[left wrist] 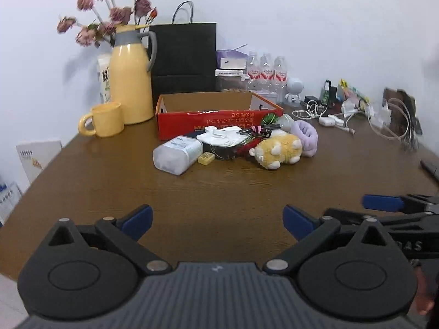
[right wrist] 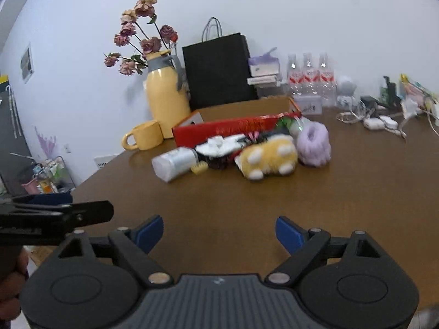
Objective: Organize objects
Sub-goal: 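Grasp the white wipes pack with the left gripper while the right grasps the lilac headband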
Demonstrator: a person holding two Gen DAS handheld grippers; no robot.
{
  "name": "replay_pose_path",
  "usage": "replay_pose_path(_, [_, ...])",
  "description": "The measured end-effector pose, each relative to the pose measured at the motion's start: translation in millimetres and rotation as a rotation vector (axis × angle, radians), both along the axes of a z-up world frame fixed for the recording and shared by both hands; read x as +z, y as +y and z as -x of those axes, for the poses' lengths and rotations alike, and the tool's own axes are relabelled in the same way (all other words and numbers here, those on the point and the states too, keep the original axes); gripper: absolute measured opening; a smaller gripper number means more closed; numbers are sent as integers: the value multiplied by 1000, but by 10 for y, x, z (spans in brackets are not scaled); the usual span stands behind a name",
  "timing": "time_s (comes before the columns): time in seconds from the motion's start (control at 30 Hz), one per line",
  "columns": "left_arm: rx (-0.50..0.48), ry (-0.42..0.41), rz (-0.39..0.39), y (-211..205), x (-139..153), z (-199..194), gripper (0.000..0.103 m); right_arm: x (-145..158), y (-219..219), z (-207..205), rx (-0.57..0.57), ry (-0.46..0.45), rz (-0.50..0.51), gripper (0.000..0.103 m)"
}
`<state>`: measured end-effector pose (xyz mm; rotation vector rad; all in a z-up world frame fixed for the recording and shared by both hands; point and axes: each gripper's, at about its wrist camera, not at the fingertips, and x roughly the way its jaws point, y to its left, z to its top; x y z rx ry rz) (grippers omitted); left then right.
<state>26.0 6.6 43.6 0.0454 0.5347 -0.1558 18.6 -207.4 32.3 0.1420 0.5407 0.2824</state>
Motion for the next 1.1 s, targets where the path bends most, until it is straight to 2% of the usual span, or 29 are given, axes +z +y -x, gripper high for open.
replay_pose_path(0.13, [2, -18, 63, 63, 134, -63, 103, 108, -119, 22, -61, -8, 47, 88])
replay_pose_path(0.17, [-1, -29, 83, 96, 184, -90, 103, 228, -183, 22, -88, -54, 36, 89])
replay_pose_path(0.2, [-7, -51, 93, 125, 217, -132, 103, 300, -258, 54, -103, -129, 0, 94])
replay_pose_path(0.23, [-10, -70, 91, 132, 208, -172, 103, 282, -340, 77, -120, -216, -61, 103])
replay_pose_path(0.27, [-7, -79, 75, 141, 166, -265, 103, 188, -403, 61, -148, -267, -125, 103])
replay_pose_path(0.3, [4, -67, 57, 147, 104, -390, 103, 79, -421, -59, -174, -199, -126, 103])
replay_pose_path(0.33, [4, -45, 59, 170, 31, -516, 103, -47, -397, -298, -178, -31, -74, 102])
replay_pose_path(0.37, [-11, -17, 90, 223, -49, -665, 103, -151, -396, -468, -168, 53, -56, 96])
replay_pose_path(0.4, [-17, 3, 117, 272, -106, -776, 103, -227, -420, -590, -167, 81, -58, 72])
replay_pose_path(0.43, [-13, 23, 129, 310, -157, -906, 103, -268, -460, -713, -191, 84, -64, 63])
replay_pose_path(0.5, [22, 24, 100, 351, -233, -1171, 103, -256, -480, -947, -226, 58, -10, 65])
replay_pose_path(0.6, [47, -11, -24, 328, -331, -1587, 103, -184, -438, -1341, -257, -30, 141, 65])
replay_pose_path(0.67, [28, -20, -103, 305, -429, -1863, 103, -153, -474, -1651, -232, -47, 169, 65])
replay_pose_path(0.73, [-1, 14, -161, 287, -534, -2133, 103, -126, -540, -1984, -226, -36, 170, 65])
replay_pose_path(0.8, [-29, 61, -174, 316, -604, -2368, 103, -127, -559, -2283, -211, -26, 176, 65])
replay_pose_path(0.9, [-69, 103, -144, 399, -650, -2541, 99, -216, -527, -2614, -202, 18, 198, 64])
replay_pose_path(0.97, [-89, 123, -132, 425, -673, -2566, 83, -300, -531, -2753, -211, 68, 189, 62])
replay_pose_path(1.03, [-82, 149, -120, 434, -692, -2549, 68, -336, -572, -2747, -222, 68, 143, 51])
replay_pose_path(1.07, [-64, 155, -123, 430, -697, -2521, 67, -336, -599, -2740, -226, 70, 127, 45])
replay_pose_path(1.1, [-53, 157, -124, 423, -686, -2480, 67, -316, -615, -2706, -225, 70, 115, 28])
